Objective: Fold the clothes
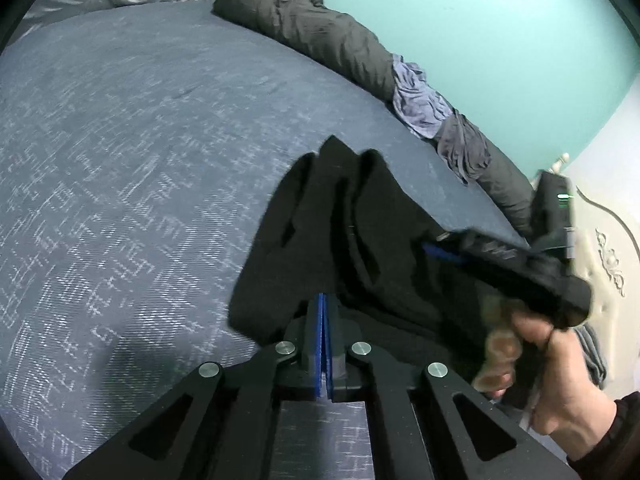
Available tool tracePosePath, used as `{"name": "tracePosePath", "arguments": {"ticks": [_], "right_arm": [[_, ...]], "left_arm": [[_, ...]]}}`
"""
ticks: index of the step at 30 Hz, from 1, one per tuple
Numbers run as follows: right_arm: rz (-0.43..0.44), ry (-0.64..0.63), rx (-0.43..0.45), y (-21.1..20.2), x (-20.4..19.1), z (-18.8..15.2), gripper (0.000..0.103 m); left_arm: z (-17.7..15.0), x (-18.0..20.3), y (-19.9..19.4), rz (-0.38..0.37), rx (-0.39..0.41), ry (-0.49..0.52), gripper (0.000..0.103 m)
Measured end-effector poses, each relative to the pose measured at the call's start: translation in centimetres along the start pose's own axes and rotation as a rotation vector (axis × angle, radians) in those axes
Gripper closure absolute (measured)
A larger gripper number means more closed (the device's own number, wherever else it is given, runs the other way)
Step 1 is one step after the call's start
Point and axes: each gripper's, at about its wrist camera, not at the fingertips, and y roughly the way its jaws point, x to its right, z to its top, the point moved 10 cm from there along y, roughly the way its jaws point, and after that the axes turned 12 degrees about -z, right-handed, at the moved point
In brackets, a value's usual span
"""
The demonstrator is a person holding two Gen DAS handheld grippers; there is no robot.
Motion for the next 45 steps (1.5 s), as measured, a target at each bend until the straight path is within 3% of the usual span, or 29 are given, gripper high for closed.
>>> {"name": "tracePosePath", "arguments": {"ticks": [4, 8, 12, 16, 19, 20, 21, 24, 28, 31, 34, 36, 38, 41, 45], "right_arm": [[-0.058, -0.018, -0.036, 2.1, -0.5, -0.5, 0.068], [-0.042, -0.033, 0.054, 0.0, -0.8, 0.7, 0.069], [-0.042, -0.05, -0.006, -0.1, 0.0, -0.6, 0.069], [-0.011, 0.035, 0.1, -4.5, 3.2, -1.1, 0.069], [-0.061, 0.075, 0.132, -6.6, 6.7, -2.9, 0.069], [-0.083, 0.07, 0.137, -7.0, 7.4, -3.6, 0.071], [-0.096, 0.061, 0.134, -7.1, 7.7, -4.2, 0.08], [-0.128, 0.059, 0.105, -6.4, 8.5, -5.9, 0.089], [-0.139, 0.058, 0.052, -4.3, 8.2, -7.7, 0.092], [-0.14, 0.066, 0.06, -4.0, 8.2, -8.0, 0.092], [-0.139, 0.092, 0.109, -5.6, 8.1, -7.3, 0.092], [-0.132, 0.072, 0.132, -6.1, 7.2, -7.3, 0.092], [-0.122, 0.046, 0.122, -5.8, 6.1, -7.7, 0.092], [-0.155, 0.039, 0.075, -4.0, 5.6, -9.3, 0.093], [-0.138, 0.096, 0.074, -3.4, 6.0, -9.8, 0.093]], "left_arm": [[0.2, 0.6, -0.4, -0.003, 0.011, 0.017, 0.103], [0.2, 1.1, -0.3, 0.01, 0.012, 0.04, 0.103], [0.2, 1.2, -0.3, 0.02, 0.014, 0.036, 0.103], [0.4, 0.9, -0.6, 0.029, 0.023, 0.025, 0.103], [0.4, 0.8, -0.7, 0.031, 0.024, 0.02, 0.103], [0.4, 0.9, -0.7, 0.031, 0.023, 0.02, 0.103], [0.3, 1.0, -0.7, 0.031, 0.022, 0.02, 0.103], [0.2, 1.1, -0.6, 0.035, 0.019, 0.023, 0.102], [0.1, 1.3, -0.4, 0.044, 0.013, 0.034, 0.102], [0.1, 1.2, -0.4, 0.048, 0.011, 0.038, 0.102], [0.2, 0.9, -0.4, 0.046, 0.014, 0.024, 0.09], [0.2, 0.9, -0.5, 0.041, 0.017, 0.016, 0.072], [0.3, 0.9, -0.7, 0.04, 0.023, 0.013, 0.062], [0.2, 0.8, -0.7, 0.045, 0.023, 0.01, 0.059], [0.0, 0.7, -0.6, 0.044, 0.013, 0.0, 0.047]]}}
